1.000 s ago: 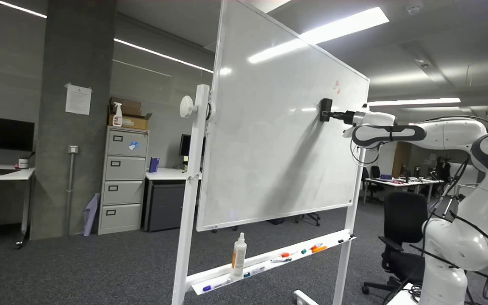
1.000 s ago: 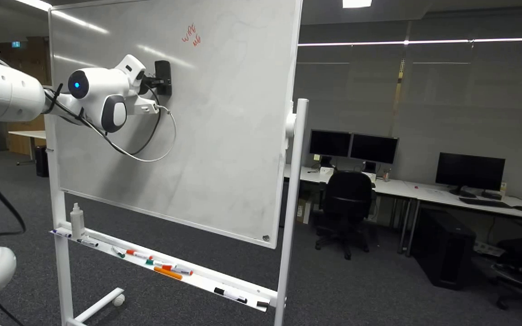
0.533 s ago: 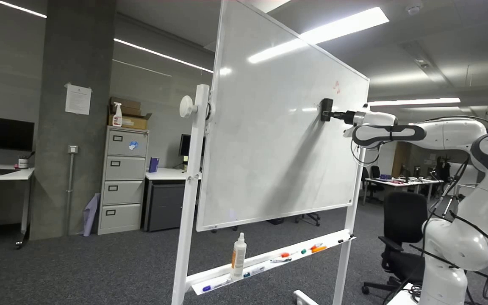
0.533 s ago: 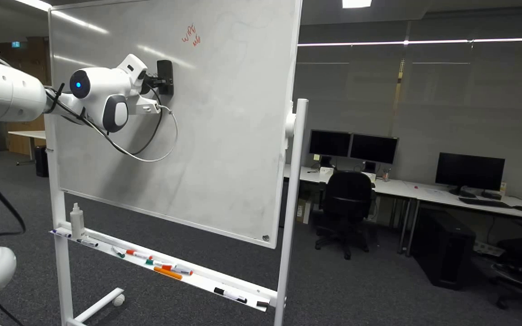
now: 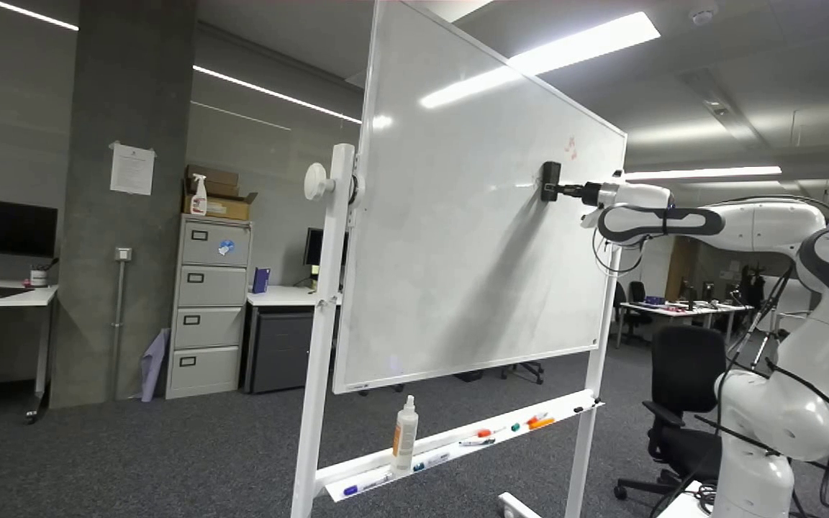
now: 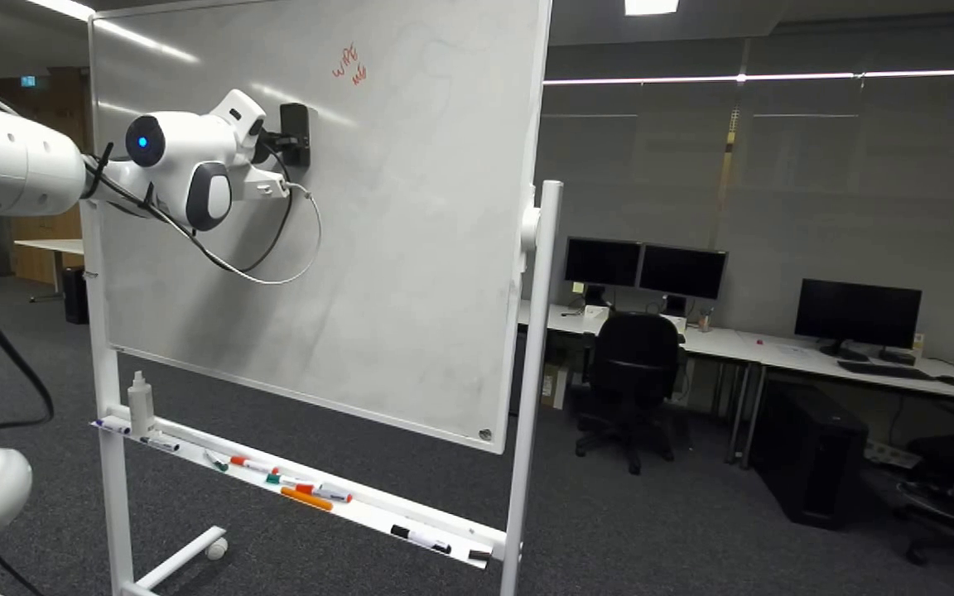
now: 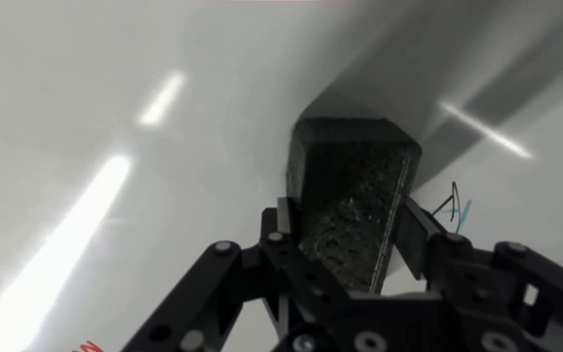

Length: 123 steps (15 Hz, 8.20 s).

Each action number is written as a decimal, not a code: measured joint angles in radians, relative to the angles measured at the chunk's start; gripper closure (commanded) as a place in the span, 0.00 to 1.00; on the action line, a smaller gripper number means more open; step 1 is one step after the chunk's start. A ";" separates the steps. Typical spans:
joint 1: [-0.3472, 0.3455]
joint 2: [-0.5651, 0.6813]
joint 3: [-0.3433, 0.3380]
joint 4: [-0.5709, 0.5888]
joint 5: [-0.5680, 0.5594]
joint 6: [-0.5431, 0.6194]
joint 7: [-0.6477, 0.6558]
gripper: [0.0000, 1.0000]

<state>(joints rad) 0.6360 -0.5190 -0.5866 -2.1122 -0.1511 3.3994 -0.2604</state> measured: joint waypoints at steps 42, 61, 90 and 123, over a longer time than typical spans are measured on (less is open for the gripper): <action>0.190 -0.062 -0.127 -0.005 -0.064 -0.006 0.004 0.69; 0.051 -0.051 -0.184 0.016 0.039 -0.034 0.014 0.69; 0.323 -0.082 -0.099 0.051 -0.030 -0.213 -0.077 0.69; -0.261 -0.068 0.207 0.229 0.195 -0.426 0.049 0.44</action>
<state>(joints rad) 0.3753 -0.5872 -0.3799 -1.8829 0.0435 2.9738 -0.2111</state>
